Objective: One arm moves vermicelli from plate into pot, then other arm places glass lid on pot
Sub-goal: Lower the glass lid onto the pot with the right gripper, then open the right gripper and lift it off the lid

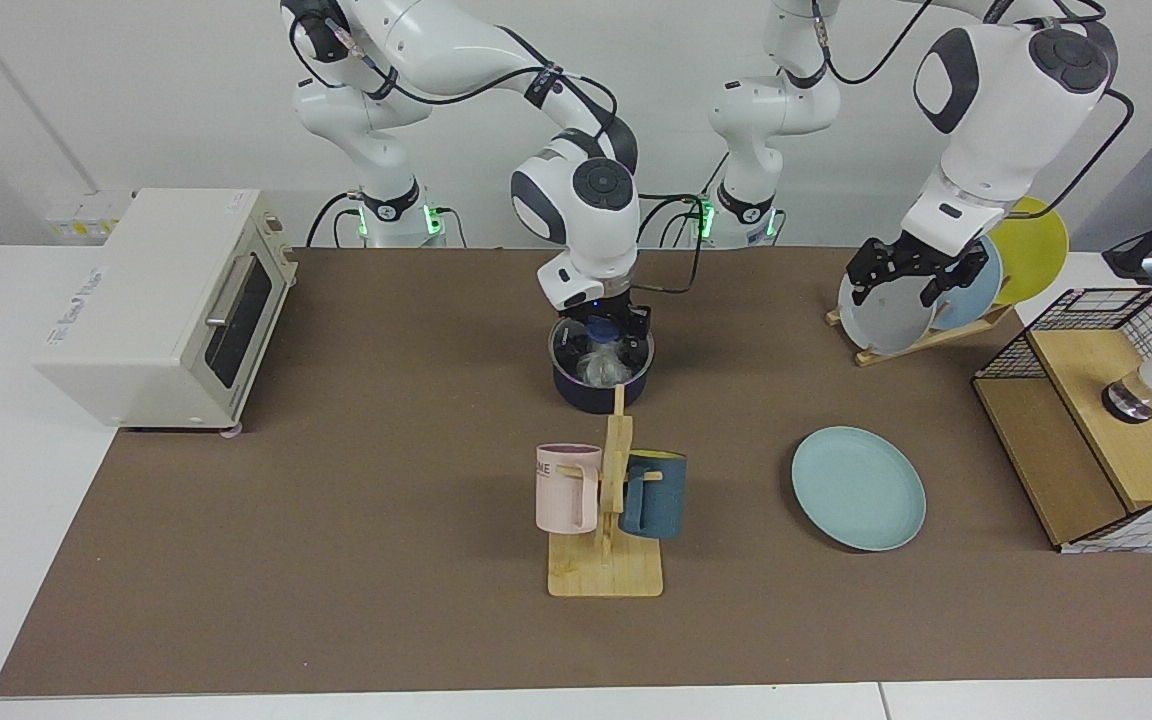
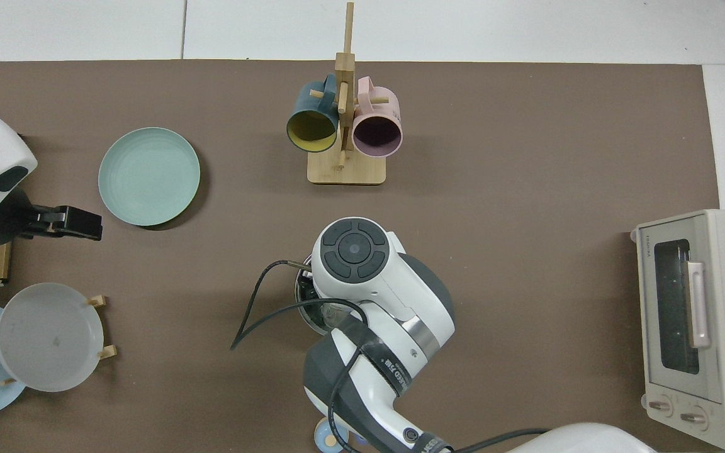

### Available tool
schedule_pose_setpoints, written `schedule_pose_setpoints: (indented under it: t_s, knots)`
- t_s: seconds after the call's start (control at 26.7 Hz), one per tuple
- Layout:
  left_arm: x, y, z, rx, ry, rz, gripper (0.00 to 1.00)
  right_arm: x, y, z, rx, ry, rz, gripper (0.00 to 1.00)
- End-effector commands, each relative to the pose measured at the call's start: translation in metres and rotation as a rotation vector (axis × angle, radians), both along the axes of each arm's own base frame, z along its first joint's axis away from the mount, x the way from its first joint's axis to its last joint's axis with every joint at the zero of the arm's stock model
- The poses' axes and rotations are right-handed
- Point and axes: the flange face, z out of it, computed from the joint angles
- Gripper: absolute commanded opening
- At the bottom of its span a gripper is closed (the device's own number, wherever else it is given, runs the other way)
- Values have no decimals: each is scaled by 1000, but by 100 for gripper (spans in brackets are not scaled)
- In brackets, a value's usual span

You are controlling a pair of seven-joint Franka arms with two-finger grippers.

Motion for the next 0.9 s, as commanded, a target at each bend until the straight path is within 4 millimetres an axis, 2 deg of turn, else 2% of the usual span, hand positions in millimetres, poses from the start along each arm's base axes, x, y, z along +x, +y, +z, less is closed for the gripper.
schedule_pose_setpoints:
  t_s: [0.0,0.34,0.52,0.86]
  knots:
    - [-1,0,6,2,-14,-2,100,1,0,-1,2,-2,-32,100]
    - [-1,-1,6,2,-14,-4,100,3,-1,5,-1,-6,-32,100]
    - [-1,-1,5,0,-12,-3,100,2,5,16,5,-23,-21,100]
    - [-1,-4,5,2,-12,-8,100,8,2,46,4,-34,10,100]
